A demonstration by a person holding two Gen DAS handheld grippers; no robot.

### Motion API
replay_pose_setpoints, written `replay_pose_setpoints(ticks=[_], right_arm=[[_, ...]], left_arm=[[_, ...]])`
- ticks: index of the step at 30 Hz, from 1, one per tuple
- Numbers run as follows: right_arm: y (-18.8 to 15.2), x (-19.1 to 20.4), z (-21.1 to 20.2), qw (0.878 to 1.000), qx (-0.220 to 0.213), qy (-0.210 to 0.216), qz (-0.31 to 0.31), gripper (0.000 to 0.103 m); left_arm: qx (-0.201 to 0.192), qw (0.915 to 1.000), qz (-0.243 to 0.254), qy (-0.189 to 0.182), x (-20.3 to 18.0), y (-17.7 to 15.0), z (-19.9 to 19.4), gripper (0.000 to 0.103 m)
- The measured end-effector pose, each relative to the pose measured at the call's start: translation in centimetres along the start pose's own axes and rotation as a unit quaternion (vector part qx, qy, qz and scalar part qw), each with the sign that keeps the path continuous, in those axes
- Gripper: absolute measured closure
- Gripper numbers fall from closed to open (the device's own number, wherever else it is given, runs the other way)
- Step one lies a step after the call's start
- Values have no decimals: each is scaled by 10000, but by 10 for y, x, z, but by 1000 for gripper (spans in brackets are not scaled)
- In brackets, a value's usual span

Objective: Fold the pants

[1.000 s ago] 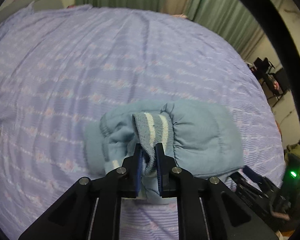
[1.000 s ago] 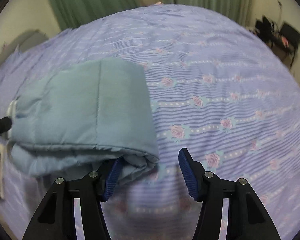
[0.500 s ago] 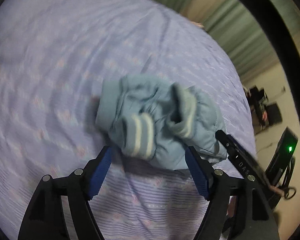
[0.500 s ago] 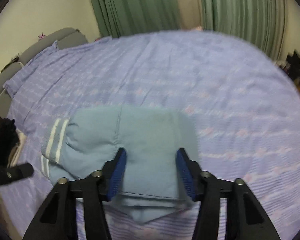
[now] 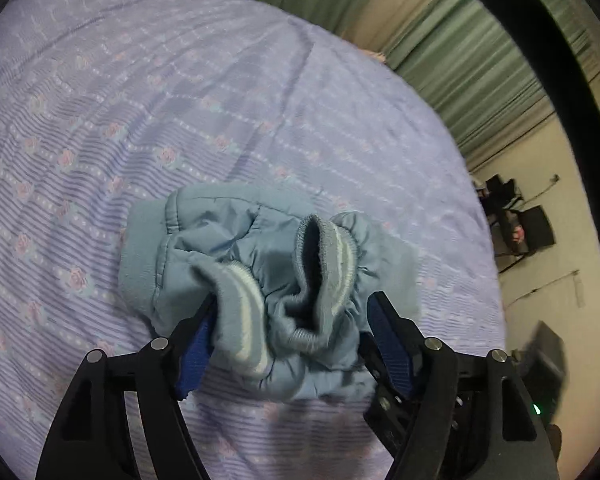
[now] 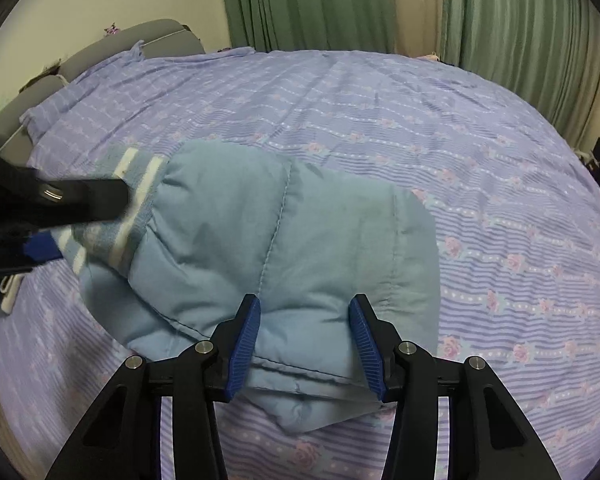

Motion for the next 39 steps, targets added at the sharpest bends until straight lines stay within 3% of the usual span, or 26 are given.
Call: replay_pose_setpoints(ticks=[1,3,5,7,8,9,11,14,16,20,24,29,39], right_arm=[[0,0,0,10000,1,-7,-38,54],[-1,2,-1,10000,14,-1,-71,54],[2,7,-9,9999,3,80,-78,54],[7,14,-23,9998,-91,190,-22,53],[10,16,-36,9995,-252,208,55,49],[12,17,-47,9988,-429,168,149,33],[14,8,-69,9956,-832,34,439,20],[13,-12,-75,9905,-1011,-38,927,20],[12,-28,-67,9877,-942,-23,1246,20],[11,-53,-43,9822,-824,276,1662,20],[2,-67,-15,9775,-603,551,1943,20],[-14,-74,12,9661,-370,999,2354,20],[-25,-79,47,9644,-156,1216,2344,24]], left_arm=[[-8,9999,-8,140,2,2,5,52],[-65,9996,-12,270,8,8,7,71],[-206,9998,-8,79,14,14,-2,75],[-497,9983,233,187,18,21,-12,76],[-637,9968,371,309,24,27,-16,75],[-689,9959,431,396,29,30,-15,75],[-565,9963,484,424,44,34,-2,73],[-521,9955,547,565,56,36,7,56],[-571,9932,646,780,60,34,8,39],[-459,9930,731,809,58,27,20,33],[-293,9962,458,684,67,22,31,22],[51,9995,129,297,75,14,52,17],[333,9987,-301,-237,84,1,82,12]])
Point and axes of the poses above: each gripper's, at about its wrist camera, not at the fingertips, and z roughly the way its jaws point, x to its left, y to its top, the point moved 7 cm from there along z, roughly the way its jaws point, and after that the axes turned 15 degrees about y, right-handed, at the moved point
